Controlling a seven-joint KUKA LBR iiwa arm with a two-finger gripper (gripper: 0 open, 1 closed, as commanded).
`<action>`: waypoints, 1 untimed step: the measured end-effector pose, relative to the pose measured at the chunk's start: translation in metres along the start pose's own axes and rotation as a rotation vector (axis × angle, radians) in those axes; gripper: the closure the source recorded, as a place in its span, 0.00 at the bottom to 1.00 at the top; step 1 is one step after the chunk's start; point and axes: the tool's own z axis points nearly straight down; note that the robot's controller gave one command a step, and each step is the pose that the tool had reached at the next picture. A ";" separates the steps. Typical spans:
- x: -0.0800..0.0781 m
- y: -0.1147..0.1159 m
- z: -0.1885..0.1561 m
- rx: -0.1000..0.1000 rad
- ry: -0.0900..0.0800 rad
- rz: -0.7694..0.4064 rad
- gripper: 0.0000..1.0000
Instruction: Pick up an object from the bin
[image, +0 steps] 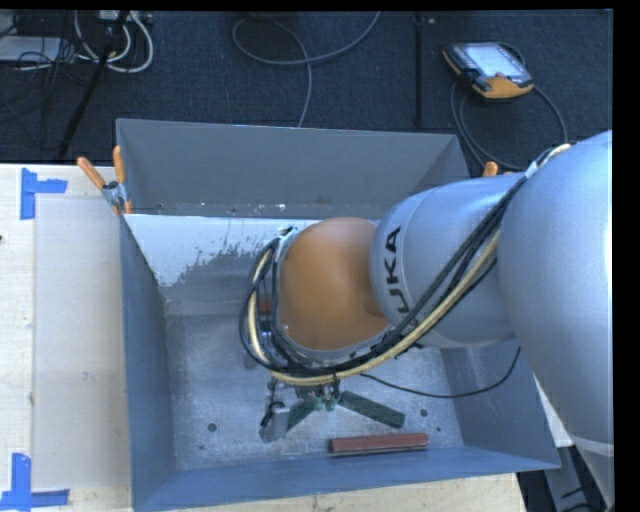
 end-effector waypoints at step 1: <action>-0.008 -0.033 -0.008 -0.002 -0.024 -0.056 0.00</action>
Offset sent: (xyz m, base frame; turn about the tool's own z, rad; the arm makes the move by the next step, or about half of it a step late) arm 0.0281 -0.0699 -0.0355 -0.2288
